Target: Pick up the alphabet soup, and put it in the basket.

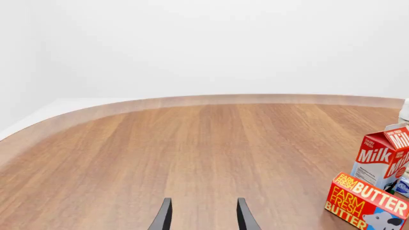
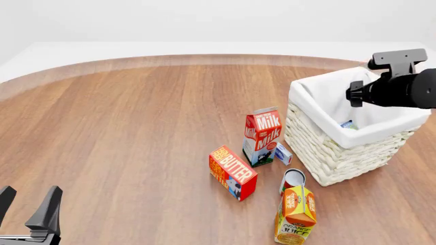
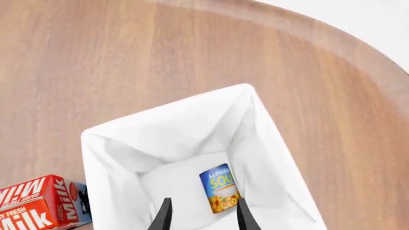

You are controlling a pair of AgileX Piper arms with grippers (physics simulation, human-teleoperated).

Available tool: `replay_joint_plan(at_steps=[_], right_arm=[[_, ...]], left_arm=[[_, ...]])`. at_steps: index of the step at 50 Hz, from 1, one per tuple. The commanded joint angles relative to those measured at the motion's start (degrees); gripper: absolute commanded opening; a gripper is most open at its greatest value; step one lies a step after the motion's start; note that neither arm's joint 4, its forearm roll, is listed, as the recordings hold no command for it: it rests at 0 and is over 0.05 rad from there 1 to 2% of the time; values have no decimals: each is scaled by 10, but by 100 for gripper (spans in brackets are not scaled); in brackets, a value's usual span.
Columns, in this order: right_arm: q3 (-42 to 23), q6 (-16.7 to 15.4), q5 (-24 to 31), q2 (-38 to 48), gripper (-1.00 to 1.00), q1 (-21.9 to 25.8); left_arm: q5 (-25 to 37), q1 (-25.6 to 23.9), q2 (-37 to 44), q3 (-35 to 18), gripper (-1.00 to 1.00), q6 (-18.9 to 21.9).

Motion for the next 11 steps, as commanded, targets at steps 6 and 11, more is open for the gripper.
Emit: replay_joint_plan(at_steps=[6, 11], right_arm=[[7, -1, -13, -12, 100, 0], [11, -3, -19, -19, 100, 3]], left_arm=[[0, 0, 0, 0, 100, 0], [0, 0, 0, 0, 100, 0]])
